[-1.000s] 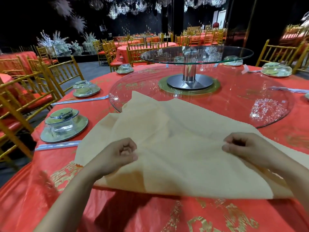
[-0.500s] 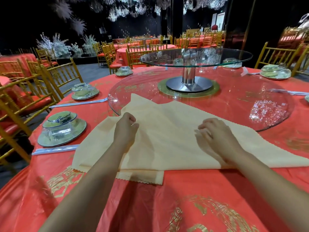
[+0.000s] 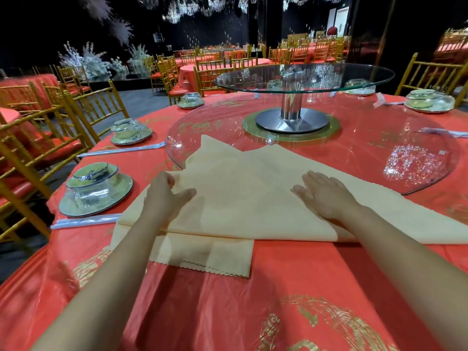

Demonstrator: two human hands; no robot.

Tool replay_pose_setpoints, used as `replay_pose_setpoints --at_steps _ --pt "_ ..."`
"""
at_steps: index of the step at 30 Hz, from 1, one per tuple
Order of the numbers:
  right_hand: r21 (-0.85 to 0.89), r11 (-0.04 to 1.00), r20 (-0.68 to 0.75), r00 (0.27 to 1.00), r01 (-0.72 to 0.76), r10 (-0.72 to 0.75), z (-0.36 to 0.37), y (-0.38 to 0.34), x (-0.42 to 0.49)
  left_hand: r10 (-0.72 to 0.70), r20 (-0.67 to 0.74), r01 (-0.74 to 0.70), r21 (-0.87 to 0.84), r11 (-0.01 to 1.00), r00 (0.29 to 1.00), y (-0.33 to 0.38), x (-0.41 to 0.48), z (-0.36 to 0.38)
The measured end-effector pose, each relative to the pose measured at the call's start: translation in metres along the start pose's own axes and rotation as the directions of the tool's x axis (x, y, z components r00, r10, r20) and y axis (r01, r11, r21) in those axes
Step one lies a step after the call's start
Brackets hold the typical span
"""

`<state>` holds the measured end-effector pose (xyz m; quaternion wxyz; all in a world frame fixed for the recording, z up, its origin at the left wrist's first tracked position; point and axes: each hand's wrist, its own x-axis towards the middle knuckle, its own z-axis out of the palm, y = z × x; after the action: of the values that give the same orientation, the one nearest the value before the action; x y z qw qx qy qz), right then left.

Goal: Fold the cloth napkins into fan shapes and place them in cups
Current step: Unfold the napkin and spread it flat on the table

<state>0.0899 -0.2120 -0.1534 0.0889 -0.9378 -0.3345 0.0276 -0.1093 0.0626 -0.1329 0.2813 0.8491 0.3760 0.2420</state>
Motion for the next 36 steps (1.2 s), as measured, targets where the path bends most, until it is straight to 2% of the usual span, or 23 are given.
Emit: replay_pose_setpoints --at_steps 2,4,5,7,9,11,14,17,19,21,24,27,30,33,36 --pt "0.097 0.995 -0.042 0.999 0.017 -0.013 -0.004 0.0 0.0 -0.01 0.104 0.011 -0.012 1.0 0.995 -0.008 -0.002 -0.005" --pt "0.203 0.979 -0.186 0.982 0.011 0.027 -0.007 0.007 0.001 0.012 0.161 -0.009 -0.02 1.0 0.987 -0.01 -0.004 -0.011" --pt "0.202 0.979 -0.262 0.963 -0.013 0.067 -0.009 0.012 0.0 0.021 0.185 -0.02 -0.011 1.0 0.982 -0.01 -0.004 -0.013" --pt "0.152 0.979 -0.314 0.933 -0.133 0.176 -0.013 0.026 -0.004 0.057 0.21 -0.066 0.034 0.997 0.976 -0.009 -0.005 -0.015" --pt "0.134 0.947 -0.273 0.908 -0.292 0.319 -0.02 0.039 -0.01 0.081 0.18 -0.096 0.076 0.992 0.98 -0.008 -0.006 -0.016" --pt "0.124 0.917 -0.253 0.882 -0.379 0.398 -0.027 0.048 -0.016 0.078 0.148 -0.094 0.1 0.991 0.986 -0.005 -0.007 -0.016" --pt "0.145 0.898 -0.204 0.876 -0.415 0.438 -0.032 0.055 -0.012 0.114 0.122 -0.126 0.091 0.988 0.986 -0.008 -0.005 -0.016" --pt "0.287 0.854 -0.106 0.872 -0.433 0.478 -0.04 0.057 -0.004 0.128 0.101 -0.133 0.043 0.99 0.987 -0.014 -0.003 -0.021" --pt "0.355 0.838 -0.088 0.878 -0.413 0.47 -0.043 0.056 -0.003 0.115 0.099 -0.117 0.01 0.993 0.988 -0.018 -0.003 -0.024" --pt "0.397 0.838 -0.139 0.878 -0.375 0.459 -0.04 0.054 -0.003 0.12 0.152 -0.124 0.019 0.992 0.981 -0.02 -0.007 -0.024" --pt "0.368 0.88 -0.203 0.897 -0.301 0.392 -0.041 0.052 -0.008 0.134 0.217 -0.143 0.026 0.989 0.967 -0.023 -0.011 -0.023" --pt "0.3 0.907 -0.095 0.937 -0.296 0.337 -0.051 0.054 -0.021 0.124 0.286 -0.138 0.028 0.99 0.95 -0.027 -0.012 -0.03" --pt "0.313 0.9 0.066 0.952 -0.304 0.298 -0.065 0.052 -0.046 0.059 0.482 -0.037 -0.056 0.998 0.874 -0.037 -0.012 -0.047" --pt "0.378 0.88 0.192 0.954 -0.289 0.231 -0.073 0.052 -0.07 -0.009 0.596 -0.017 0.037 0.999 0.803 -0.049 -0.015 -0.06" --pt "0.391 0.871 0.228 0.948 -0.298 0.222 -0.065 0.054 -0.081 -0.052 0.619 -0.035 0.129 0.991 0.784 -0.053 -0.02 -0.058"
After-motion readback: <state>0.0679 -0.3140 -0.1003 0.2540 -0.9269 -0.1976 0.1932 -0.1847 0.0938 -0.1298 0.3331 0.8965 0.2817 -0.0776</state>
